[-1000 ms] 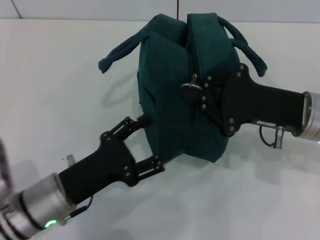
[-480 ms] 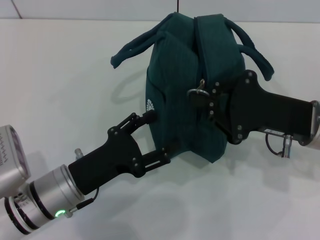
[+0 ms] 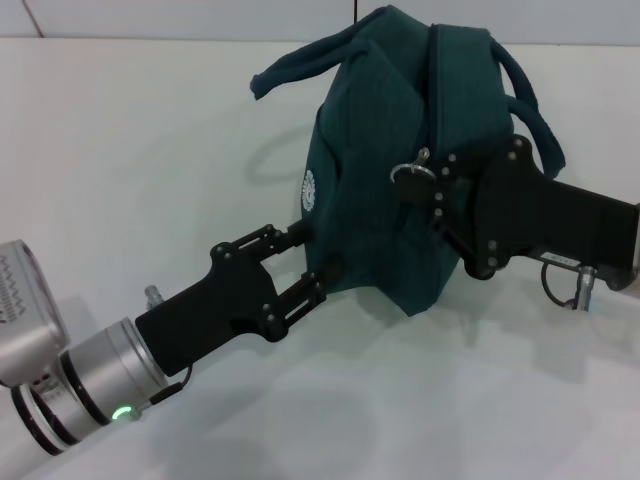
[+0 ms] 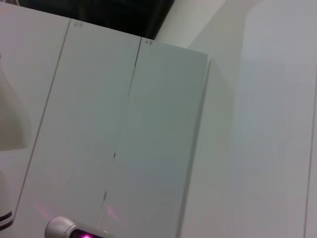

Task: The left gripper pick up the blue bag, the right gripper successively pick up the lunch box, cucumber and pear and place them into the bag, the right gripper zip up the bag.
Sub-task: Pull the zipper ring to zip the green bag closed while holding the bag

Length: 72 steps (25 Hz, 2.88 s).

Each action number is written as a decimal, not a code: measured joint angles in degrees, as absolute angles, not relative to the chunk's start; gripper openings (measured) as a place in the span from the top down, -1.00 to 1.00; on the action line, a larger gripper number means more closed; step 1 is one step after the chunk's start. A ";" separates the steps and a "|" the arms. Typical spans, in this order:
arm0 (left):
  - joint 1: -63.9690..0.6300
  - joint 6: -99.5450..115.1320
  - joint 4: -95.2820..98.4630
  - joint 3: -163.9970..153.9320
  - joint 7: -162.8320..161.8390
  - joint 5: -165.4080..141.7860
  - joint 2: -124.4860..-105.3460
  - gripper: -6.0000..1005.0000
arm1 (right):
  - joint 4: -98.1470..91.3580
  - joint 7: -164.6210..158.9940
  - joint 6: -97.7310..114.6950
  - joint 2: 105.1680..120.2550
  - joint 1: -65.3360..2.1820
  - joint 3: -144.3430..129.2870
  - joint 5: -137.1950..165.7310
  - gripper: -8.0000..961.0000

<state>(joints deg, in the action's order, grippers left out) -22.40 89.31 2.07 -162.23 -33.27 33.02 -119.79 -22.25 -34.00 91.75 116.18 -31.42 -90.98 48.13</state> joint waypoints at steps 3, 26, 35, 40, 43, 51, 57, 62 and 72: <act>-22.51 88.95 2.24 -162.52 -31.55 32.72 -119.79 -0.30 | -22.19 -34.06 91.57 116.18 -31.29 -91.21 47.31 0.95; -23.99 84.47 3.56 -162.15 -28.45 32.42 -120.06 0.81 | -21.00 -36.19 91.16 116.18 -31.23 -92.38 40.40 0.95; -23.98 83.63 3.57 -162.16 -28.54 32.46 -120.06 0.85 | -20.95 -52.37 88.53 115.51 -32.17 -91.23 38.46 0.94; -24.36 83.63 3.47 -162.15 -28.40 32.44 -120.05 0.85 | -20.86 -62.97 87.08 114.33 -32.96 -89.59 38.94 0.93; -24.81 83.63 3.14 -162.17 -28.39 32.38 -120.04 0.85 | -20.79 -65.31 87.42 113.68 -33.02 -89.54 38.96 0.92; -25.35 83.51 2.95 -162.27 -28.41 31.96 -119.87 0.85 | -21.27 -66.01 88.14 114.07 -33.14 -89.57 41.81 0.90; -24.98 83.74 3.40 -162.10 -28.34 32.91 -120.02 0.85 | -21.30 -64.20 88.16 114.88 -33.23 -89.56 43.16 0.88; -24.94 83.59 3.47 -162.07 -28.32 33.01 -120.19 0.81 | -21.49 -63.77 88.18 114.87 -33.16 -89.66 45.25 0.87; -25.66 83.52 3.52 -162.07 -28.30 33.27 -120.24 0.68 | -21.65 -65.93 91.23 113.68 -31.29 -85.62 48.94 0.00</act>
<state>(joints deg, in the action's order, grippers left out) -25.66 83.52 3.52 -162.07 -28.30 33.27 -120.24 -21.65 -65.93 91.23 113.68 -31.29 -85.62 48.94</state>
